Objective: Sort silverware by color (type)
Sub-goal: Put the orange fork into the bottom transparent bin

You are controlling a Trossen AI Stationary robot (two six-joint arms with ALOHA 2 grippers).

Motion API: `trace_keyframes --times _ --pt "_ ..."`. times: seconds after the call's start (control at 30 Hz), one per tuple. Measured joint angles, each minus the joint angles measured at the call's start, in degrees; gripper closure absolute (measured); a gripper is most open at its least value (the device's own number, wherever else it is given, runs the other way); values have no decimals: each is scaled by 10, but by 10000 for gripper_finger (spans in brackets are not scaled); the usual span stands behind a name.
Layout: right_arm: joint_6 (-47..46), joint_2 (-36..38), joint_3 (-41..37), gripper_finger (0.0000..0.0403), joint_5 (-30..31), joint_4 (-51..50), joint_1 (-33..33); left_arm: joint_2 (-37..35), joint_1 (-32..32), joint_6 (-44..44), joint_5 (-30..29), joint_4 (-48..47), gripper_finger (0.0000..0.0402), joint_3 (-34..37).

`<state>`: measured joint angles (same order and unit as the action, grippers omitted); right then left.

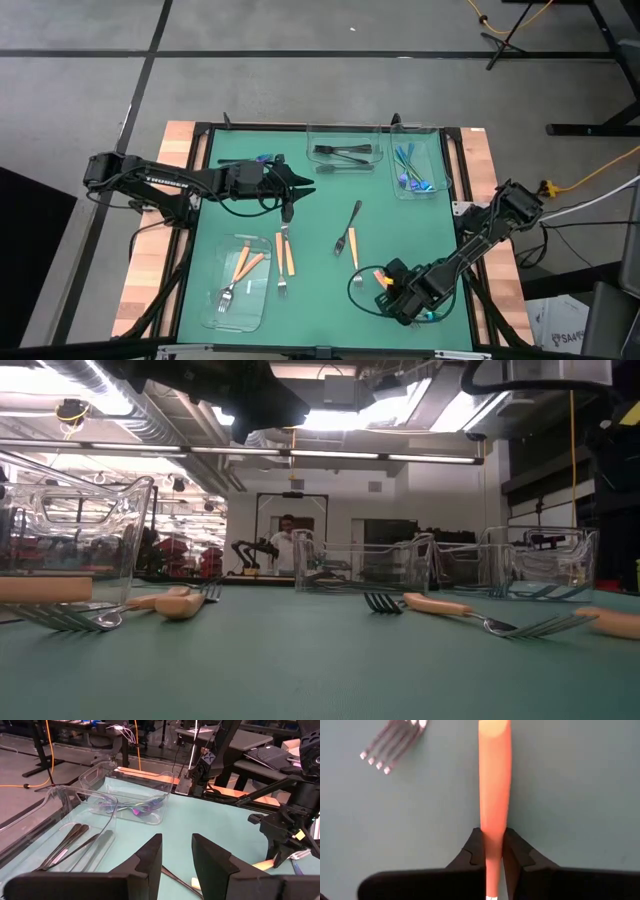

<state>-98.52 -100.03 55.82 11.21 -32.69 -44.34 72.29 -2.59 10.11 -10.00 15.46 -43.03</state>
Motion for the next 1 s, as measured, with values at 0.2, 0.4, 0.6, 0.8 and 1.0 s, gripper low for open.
trace_keyframes --times 0.2,0.4,0.6,0.8,1.0 --pt "1 22 -1 393 70 6 2 0 0 -1 0 0 302 0" --pt "15 60 -1 393 155 12 2 0 0 0 0 0 302 0" --pt "48 103 -1 393 242 13 2 0 0 0 0 0 302 0" --pt "140 145 0 394 294 19 39 0 0 0 0 0 302 0" --pt "310 165 0 395 296 60 113 0 0 0 0 0 302 0"
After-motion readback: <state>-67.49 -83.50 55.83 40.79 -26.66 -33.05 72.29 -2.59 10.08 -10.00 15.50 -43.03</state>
